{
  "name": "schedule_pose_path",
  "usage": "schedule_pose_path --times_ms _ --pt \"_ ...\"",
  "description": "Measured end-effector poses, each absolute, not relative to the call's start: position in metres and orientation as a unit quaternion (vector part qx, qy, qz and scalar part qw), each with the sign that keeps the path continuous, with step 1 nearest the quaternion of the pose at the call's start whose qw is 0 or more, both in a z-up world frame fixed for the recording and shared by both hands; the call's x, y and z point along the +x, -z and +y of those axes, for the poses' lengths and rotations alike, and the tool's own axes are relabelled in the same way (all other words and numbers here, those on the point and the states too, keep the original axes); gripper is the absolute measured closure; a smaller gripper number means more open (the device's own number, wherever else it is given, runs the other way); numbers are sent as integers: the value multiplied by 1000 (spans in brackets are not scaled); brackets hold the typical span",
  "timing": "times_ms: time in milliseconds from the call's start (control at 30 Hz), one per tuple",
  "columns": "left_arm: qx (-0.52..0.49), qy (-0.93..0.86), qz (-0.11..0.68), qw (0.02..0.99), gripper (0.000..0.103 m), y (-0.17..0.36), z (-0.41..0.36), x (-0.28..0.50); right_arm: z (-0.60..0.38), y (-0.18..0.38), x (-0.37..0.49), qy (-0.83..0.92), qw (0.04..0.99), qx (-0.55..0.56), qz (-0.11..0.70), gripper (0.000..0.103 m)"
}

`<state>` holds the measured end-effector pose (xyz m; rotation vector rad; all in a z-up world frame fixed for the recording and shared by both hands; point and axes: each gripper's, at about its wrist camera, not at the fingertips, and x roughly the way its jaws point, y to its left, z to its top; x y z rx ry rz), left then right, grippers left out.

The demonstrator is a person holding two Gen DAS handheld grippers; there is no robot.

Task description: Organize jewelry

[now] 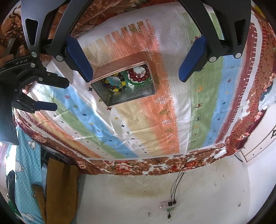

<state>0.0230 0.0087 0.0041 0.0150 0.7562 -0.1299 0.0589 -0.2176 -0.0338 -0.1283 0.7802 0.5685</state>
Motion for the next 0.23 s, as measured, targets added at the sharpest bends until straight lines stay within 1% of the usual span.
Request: schedule_pose_path --times_ms 233 --pt "13 66 368 927 6 -3 6 23 -218 35 58 -274 884 -65 374 7"
